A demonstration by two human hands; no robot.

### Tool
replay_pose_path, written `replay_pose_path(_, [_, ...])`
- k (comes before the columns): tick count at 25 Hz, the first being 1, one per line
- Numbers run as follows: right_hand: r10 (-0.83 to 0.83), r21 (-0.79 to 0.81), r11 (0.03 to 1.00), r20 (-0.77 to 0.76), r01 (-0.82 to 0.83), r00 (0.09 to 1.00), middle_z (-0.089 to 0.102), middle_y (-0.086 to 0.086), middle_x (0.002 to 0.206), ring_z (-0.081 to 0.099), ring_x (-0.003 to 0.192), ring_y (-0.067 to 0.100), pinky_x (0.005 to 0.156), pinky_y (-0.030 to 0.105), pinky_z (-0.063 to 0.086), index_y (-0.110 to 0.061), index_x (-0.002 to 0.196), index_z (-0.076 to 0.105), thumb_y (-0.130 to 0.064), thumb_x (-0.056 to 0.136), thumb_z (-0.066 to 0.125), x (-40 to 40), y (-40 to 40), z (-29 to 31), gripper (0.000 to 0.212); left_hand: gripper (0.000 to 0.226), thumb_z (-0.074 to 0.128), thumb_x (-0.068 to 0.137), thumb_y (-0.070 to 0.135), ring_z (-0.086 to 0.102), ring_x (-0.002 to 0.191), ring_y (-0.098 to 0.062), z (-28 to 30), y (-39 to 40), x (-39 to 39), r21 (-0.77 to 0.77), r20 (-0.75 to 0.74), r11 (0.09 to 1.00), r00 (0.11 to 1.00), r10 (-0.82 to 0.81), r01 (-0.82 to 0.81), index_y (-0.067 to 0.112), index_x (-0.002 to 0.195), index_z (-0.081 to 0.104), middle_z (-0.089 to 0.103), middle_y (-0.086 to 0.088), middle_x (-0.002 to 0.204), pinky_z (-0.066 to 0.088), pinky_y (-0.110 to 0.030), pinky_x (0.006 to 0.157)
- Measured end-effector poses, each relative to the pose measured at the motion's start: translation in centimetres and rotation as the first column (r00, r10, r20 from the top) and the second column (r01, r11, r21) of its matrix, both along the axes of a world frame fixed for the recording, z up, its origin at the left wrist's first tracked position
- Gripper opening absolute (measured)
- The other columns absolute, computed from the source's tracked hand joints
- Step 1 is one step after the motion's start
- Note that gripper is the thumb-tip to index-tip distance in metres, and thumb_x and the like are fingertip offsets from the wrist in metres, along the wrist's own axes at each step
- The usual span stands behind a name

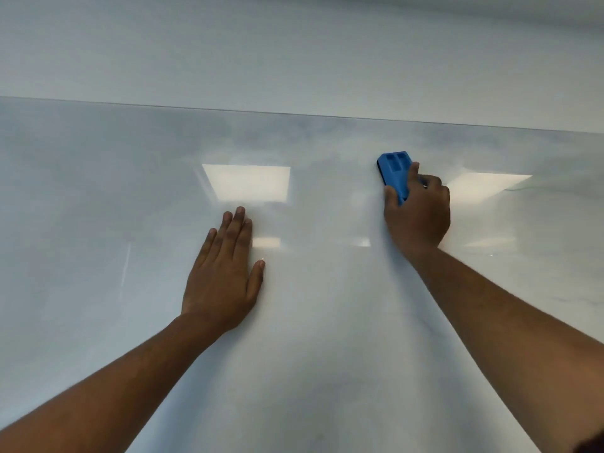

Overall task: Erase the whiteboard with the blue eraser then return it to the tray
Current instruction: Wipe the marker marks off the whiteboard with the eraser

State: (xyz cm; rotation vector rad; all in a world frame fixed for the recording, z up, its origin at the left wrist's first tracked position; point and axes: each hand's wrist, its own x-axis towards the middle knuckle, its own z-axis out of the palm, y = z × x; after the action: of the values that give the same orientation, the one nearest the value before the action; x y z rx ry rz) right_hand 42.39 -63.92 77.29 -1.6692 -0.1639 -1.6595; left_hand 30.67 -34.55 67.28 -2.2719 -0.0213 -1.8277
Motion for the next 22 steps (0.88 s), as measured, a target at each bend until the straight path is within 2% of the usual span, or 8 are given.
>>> replay_pose_path(2, [-0.001,0.077,0.997,-0.004,0.001,1.000,0.048,0.015,0.145,0.044,0.130,0.033,0.098,0.044,0.049,-0.018,0.161,0.030,-0.043,0.103,0.052,-0.3,1.1,-0.8,0.067,0.077,0.022,0.103,0.045,0.002,0.166,-0.020,0.2,-1.5,0.5,0.070,-0.004,0.997,1.000,0.013,-0.013,0.006,0.169,0.018,0.004,-0.006,0.179,0.008,-0.039,0.136])
replay_pose_path(4, [-0.002,-0.164,0.986,0.155,0.028,0.988,0.047,0.017,0.147,0.046,0.127,0.036,0.095,0.044,0.051,-0.013,0.160,0.033,-0.038,0.101,0.053,-1.0,3.5,-2.7,0.067,0.077,0.021,0.104,0.048,-0.003,0.166,-0.018,0.7,-3.7,1.3,0.096,-0.038,0.995,0.999,0.006,-0.002,0.009,0.170,0.013,-0.001,-0.004,0.180,0.003,-0.036,0.135])
replay_pose_path(7, [-0.044,-0.541,0.798,0.386,0.265,0.922,0.052,0.017,0.144,0.052,0.119,0.034,0.085,0.043,0.057,-0.012,0.159,0.036,-0.038,0.103,0.050,0.4,2.0,-4.0,0.063,0.078,0.022,0.105,0.051,-0.007,0.165,-0.015,1.0,-7.1,3.2,0.121,-0.056,0.992,0.998,-0.037,0.043,0.011,0.171,0.010,-0.005,-0.002,0.179,0.000,-0.034,0.135])
replay_pose_path(9, [-0.109,-0.429,0.873,0.291,0.231,0.951,0.050,0.018,0.141,0.049,0.120,0.036,0.088,0.045,0.055,-0.016,0.161,0.033,-0.039,0.105,0.048,1.9,-1.6,-2.0,0.063,0.077,0.021,0.105,0.051,-0.002,0.166,-0.016,0.6,-8.4,4.1,0.142,-0.049,0.987,0.997,-0.062,0.069,0.010,0.170,0.015,0.001,-0.003,0.179,0.005,-0.036,0.135])
replay_pose_path(13, [-0.035,0.108,0.993,-0.037,0.039,0.999,0.045,0.021,0.135,0.043,0.123,0.037,0.097,0.045,0.049,-0.021,0.162,0.027,-0.041,0.104,0.049,2.4,-2.4,0.1,0.065,0.072,0.027,0.106,0.042,0.012,0.165,-0.023,-0.1,-8.6,5.2,0.197,0.000,0.978,0.998,-0.065,0.063,0.005,0.167,0.027,0.015,-0.009,0.178,0.019,-0.044,0.135])
replay_pose_path(18, [-0.052,-0.425,0.881,0.351,0.209,0.935,0.054,0.018,0.128,0.052,0.114,0.032,0.080,0.036,0.052,-0.019,0.160,0.037,-0.043,0.103,0.052,3.0,-2.3,-2.4,0.063,0.076,0.028,0.105,0.043,0.005,0.166,-0.021,1.5,-10.4,6.0,0.199,-0.035,0.976,0.996,-0.087,0.093,0.007,0.170,0.016,0.006,-0.008,0.179,0.011,-0.040,0.136])
replay_pose_path(20, [-0.096,-0.306,0.936,0.247,0.172,0.964,0.051,0.019,0.130,0.049,0.118,0.035,0.087,0.040,0.050,-0.022,0.161,0.035,-0.041,0.104,0.052,5.2,-7.3,-1.5,0.063,0.079,0.028,0.104,0.047,-0.003,0.166,-0.018,1.8,-11.7,6.7,0.142,-0.048,0.981,0.991,-0.127,0.132,0.010,0.171,0.007,-0.002,-0.005,0.180,0.001,-0.035,0.135])
replay_pose_path(22, [-0.084,0.023,0.996,0.023,0.083,0.996,0.046,0.020,0.132,0.044,0.123,0.038,0.097,0.042,0.045,-0.026,0.162,0.030,-0.042,0.104,0.049,6.7,-10.7,-0.6,0.063,0.080,0.024,0.104,0.049,-0.006,0.166,-0.019,1.5,-12.8,7.6,0.140,-0.049,0.982,0.992,-0.120,0.126,0.010,0.171,0.004,-0.004,-0.005,0.180,-0.002,-0.036,0.135])
